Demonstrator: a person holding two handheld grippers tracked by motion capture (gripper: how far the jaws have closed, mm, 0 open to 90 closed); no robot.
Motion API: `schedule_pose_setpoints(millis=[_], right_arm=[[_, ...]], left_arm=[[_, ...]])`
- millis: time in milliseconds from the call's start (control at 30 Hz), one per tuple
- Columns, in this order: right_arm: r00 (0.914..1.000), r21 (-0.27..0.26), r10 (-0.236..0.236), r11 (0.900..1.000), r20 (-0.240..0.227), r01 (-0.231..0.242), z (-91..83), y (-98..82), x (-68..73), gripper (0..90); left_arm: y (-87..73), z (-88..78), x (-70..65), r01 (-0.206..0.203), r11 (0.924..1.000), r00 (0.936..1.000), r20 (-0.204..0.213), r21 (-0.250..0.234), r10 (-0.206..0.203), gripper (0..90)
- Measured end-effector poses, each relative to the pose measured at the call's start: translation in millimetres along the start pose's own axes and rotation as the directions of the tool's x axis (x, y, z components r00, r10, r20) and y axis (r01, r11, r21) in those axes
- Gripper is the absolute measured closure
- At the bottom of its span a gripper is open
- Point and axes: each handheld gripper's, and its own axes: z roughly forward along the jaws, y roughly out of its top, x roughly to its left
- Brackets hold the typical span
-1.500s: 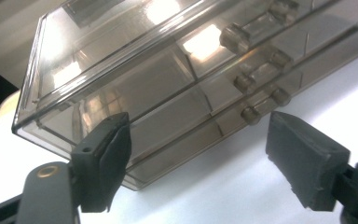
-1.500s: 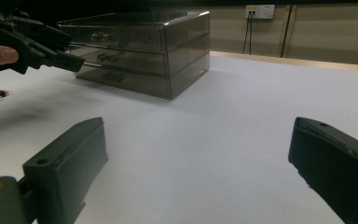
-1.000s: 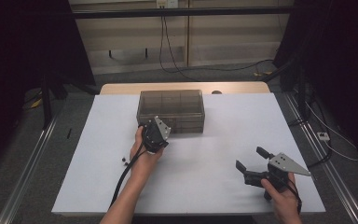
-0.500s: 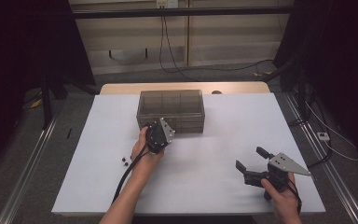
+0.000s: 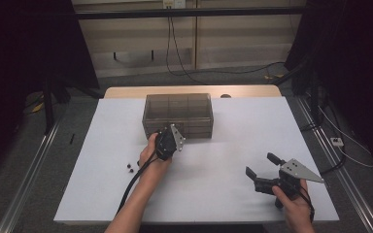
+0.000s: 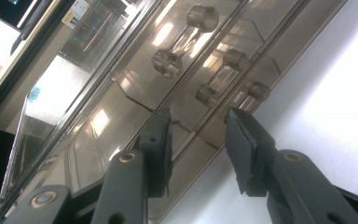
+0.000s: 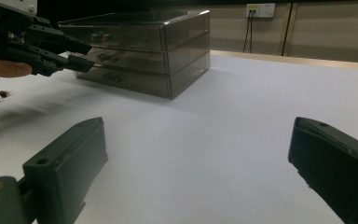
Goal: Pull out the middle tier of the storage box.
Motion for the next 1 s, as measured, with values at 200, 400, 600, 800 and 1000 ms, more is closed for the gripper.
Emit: schedule_pose_setpoints(millis=[200,400,600,800,1000], right_arm=[[1.0,0.0,0.001,1.0,0.001,-0.001,-0.2,0.0,-0.3,4.1],[1.0,0.002,0.0,1.0,0.001,0.0,0.3,-0.1,-0.3,4.1],[1.0,0.003,0.001,1.0,0.002,-0.001,0.1,-0.2,-0.4,4.1],[1.0,0.007,0.001,1.0,-0.002,-0.001,0.5,-0.5,-0.8,4.1],[1.0,0.003,0.0,1.0,0.0,0.0,0.1,-0.4,-1.2,4.2]], left_arm=[[1.9,1.2,-2.2,-0.023,0.9997,0.9996,-0.019,-0.007,0.023,64.5],[3.0,2.0,-4.9,-0.031,0.9994,0.9993,-0.022,-0.014,0.031,65.8],[3.8,5.9,-8.9,-0.047,0.9988,0.9986,-0.025,-0.014,0.046,66.8],[4.8,7.3,-8.5,-0.08,0.9968,0.996,-0.038,0.006,0.08,67.5],[6.0,8.5,-10.6,-0.08,0.9967,0.9955,-0.052,-0.011,0.08,69.4]])
